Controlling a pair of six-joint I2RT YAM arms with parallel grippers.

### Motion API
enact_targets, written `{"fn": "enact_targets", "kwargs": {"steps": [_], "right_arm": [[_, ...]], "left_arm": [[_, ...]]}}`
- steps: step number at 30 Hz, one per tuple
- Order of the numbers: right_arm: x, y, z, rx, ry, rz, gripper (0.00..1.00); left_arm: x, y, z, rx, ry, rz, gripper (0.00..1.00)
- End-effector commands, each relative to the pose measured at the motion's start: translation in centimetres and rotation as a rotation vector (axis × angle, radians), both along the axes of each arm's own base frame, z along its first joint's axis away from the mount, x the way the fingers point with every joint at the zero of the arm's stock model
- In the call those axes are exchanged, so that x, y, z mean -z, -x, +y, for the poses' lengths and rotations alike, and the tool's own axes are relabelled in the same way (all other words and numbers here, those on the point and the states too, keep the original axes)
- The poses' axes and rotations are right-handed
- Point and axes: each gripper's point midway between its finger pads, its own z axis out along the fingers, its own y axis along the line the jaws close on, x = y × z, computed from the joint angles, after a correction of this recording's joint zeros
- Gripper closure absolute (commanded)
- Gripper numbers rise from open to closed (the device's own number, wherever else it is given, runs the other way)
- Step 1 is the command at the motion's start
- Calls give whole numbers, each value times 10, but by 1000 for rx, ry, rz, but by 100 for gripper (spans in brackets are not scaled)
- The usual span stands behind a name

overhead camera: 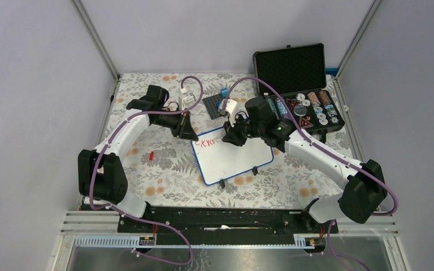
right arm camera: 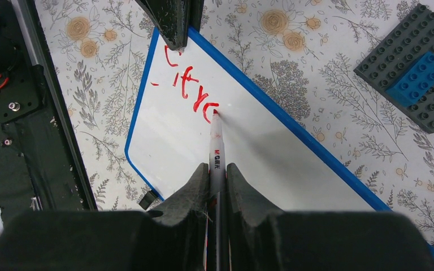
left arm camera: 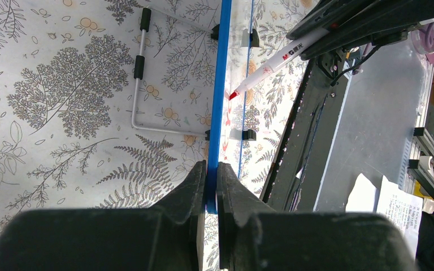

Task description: Write a sentence on the whiteboard

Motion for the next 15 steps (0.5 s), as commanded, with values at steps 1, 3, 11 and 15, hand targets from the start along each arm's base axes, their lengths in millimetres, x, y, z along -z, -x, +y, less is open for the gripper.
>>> {"fn": "enact_targets", "kwargs": {"steps": [1,3,11,15], "right_arm": [[-19,-18,4,30,-34,-60,100],[-20,-16,5,20,-39,-56,100],[-22,-18,5,34,-37,-63,100],[-22,-21,4,47,-35,-67,100]], "left_arm": [[-5,0,0,8,5,-48,100],[-4,-1,0,8,3,-48,100],[-6,-2,-1,7,7,-45,100],[-6,-2,-1,6,6,-49,100]]}}
